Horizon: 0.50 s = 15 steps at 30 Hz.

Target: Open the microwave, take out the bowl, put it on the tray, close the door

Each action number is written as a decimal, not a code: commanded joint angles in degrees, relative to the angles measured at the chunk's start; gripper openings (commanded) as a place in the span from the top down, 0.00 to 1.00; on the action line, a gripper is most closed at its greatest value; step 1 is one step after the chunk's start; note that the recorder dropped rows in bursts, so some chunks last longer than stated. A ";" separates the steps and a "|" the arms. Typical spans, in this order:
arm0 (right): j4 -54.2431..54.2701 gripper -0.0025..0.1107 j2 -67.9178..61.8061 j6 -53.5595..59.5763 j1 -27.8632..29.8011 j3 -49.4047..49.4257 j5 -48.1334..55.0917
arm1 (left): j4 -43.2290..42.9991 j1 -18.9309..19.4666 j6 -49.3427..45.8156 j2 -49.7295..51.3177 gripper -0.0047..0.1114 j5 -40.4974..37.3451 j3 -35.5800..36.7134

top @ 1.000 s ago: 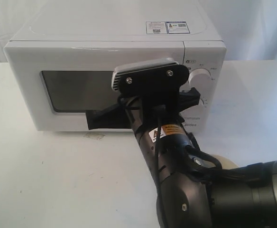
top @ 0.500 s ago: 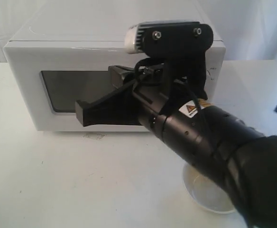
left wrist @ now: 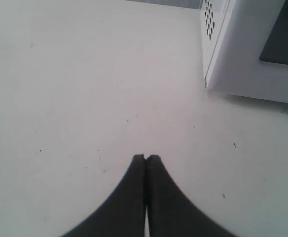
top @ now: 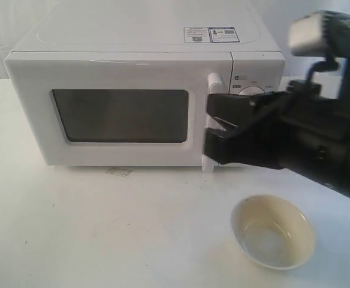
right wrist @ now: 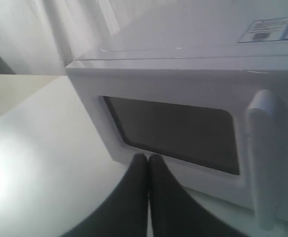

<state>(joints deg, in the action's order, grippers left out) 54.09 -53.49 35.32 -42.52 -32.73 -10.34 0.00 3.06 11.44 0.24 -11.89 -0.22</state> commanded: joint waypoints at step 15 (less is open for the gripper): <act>-0.02 0.98 33.84 0.53 23.33 19.39 9.44 | 0.00 0.20 0.36 -0.24 0.96 -0.18 0.22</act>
<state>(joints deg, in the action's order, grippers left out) 54.09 -22.63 35.32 -21.46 -14.87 -1.46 0.00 3.06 11.44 0.24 -11.89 -0.22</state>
